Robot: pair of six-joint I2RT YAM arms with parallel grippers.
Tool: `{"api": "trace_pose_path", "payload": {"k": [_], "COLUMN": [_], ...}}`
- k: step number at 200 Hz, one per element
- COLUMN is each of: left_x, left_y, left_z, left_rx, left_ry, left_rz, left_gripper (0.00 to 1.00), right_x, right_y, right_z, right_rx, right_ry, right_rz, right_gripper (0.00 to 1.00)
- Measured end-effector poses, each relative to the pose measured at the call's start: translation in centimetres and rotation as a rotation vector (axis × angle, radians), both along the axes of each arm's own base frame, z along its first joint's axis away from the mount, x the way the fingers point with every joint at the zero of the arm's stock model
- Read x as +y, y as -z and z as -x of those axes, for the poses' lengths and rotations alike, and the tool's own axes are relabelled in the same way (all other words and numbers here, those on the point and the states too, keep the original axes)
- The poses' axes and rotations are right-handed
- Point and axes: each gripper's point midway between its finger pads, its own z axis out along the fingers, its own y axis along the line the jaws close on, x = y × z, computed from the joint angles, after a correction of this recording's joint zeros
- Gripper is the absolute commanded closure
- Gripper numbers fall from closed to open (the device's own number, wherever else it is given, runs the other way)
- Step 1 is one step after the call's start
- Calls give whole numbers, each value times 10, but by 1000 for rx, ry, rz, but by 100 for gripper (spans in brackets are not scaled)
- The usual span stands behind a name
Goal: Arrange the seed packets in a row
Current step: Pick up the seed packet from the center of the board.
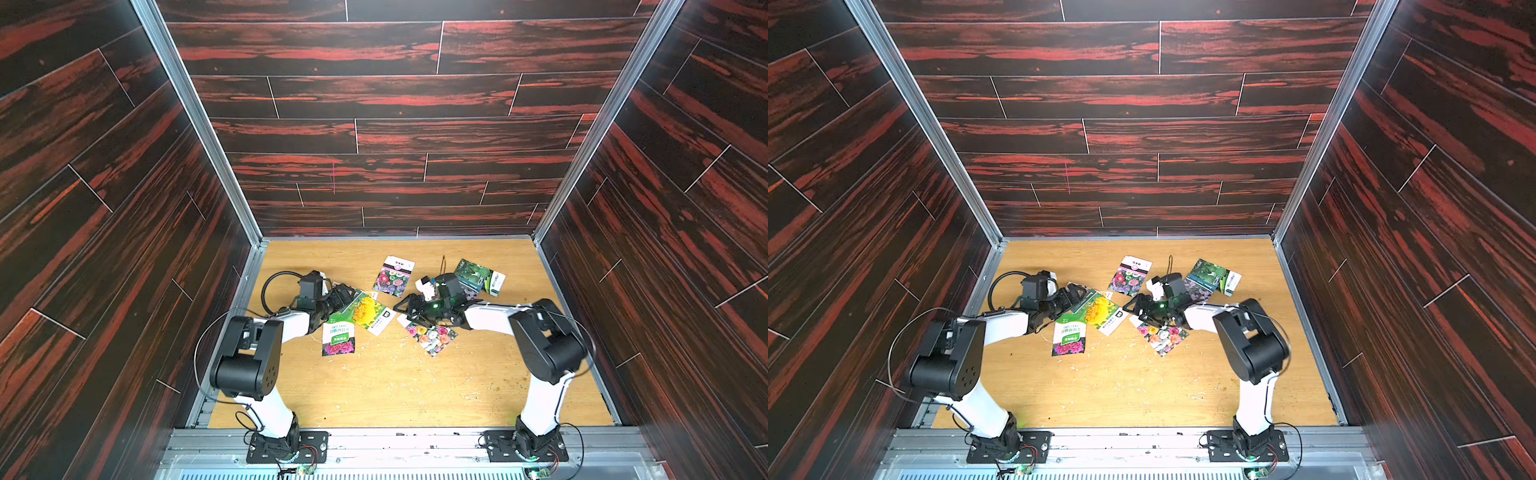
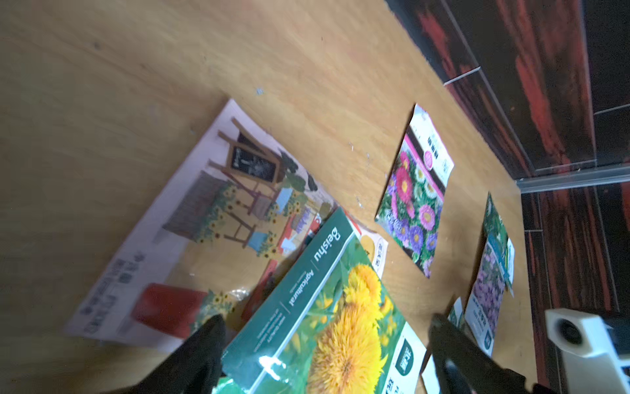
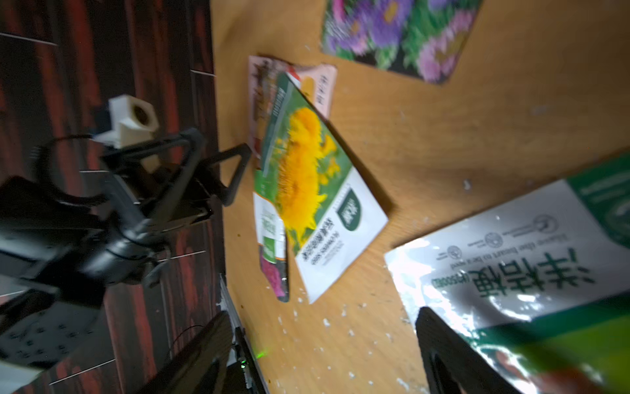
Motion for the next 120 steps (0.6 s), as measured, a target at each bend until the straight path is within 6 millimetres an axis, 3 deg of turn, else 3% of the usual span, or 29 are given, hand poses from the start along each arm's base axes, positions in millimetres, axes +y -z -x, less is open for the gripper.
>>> {"api": "trace_pose_path", "payload": {"k": [41,66,82,120], "left_x": [-2,-11,-17,-29], "left_y": [14,16,17,23], "left_z": [1,-5,-8,0], "left_rx": [46,50,50,89], "left_ry": [16,38,51,83], "left_rz": [-2,26,47,78], "left_gripper": [9,18,25,53], "right_x": [21,36,41,41], "right_y": [13,13,14,14], "right_z": [9,6,2,-1], "right_rx": [54,60,62,64], "right_ry": [-18,-24,-22,-7], "right_rz": [-9,-23,-32,-30], "right_gripper": [15,16,16,18]}}
